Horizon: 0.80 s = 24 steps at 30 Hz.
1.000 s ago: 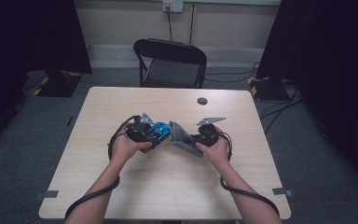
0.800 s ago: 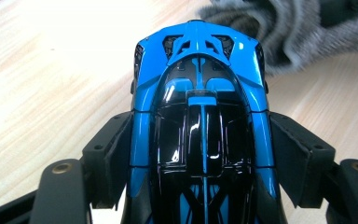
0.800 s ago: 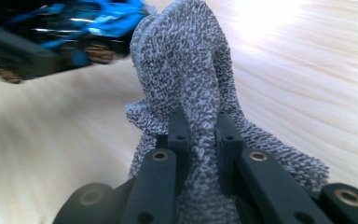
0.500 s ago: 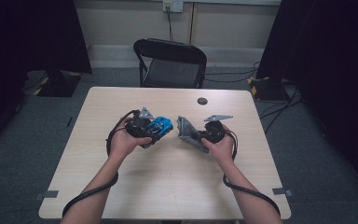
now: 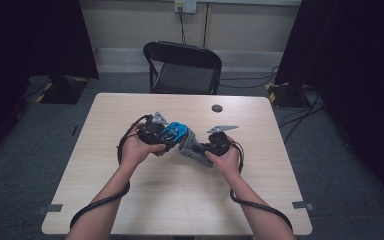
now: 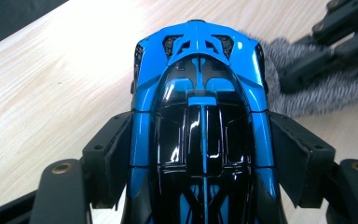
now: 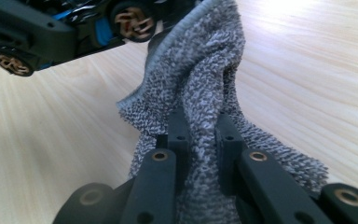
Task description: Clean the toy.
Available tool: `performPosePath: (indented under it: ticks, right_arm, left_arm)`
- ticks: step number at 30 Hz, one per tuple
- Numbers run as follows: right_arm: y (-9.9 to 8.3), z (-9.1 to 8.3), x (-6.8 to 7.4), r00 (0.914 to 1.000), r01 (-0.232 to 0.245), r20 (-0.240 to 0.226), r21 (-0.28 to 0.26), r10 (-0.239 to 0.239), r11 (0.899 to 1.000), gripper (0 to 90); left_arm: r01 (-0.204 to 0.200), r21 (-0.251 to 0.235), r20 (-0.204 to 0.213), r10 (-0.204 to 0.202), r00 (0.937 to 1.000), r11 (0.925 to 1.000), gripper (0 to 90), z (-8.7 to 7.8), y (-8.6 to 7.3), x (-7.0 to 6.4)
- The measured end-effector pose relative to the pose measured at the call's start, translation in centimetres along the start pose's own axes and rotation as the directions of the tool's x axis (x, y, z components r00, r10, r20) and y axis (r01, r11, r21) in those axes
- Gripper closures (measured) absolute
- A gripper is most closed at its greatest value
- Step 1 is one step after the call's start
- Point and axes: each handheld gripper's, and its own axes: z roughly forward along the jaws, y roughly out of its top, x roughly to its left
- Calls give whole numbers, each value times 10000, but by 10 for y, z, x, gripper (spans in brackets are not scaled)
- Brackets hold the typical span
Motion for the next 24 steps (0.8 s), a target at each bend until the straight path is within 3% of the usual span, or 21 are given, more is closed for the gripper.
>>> performPosePath:
  ticks: [13, 24]
  right_arm:
    - [4, 15, 26, 9936, 782, -820, 60, -775, 9969, 811]
    - [0, 22, 36, 9845, 1176, -1328, 125, -1150, 9930, 811]
  left_arm:
    - [9, 101, 20, -9, 10000, 9999, 283, 4, 3, 1]
    - [384, 174, 41, -384, 9993, 9991, 283, 11, 1, 5]
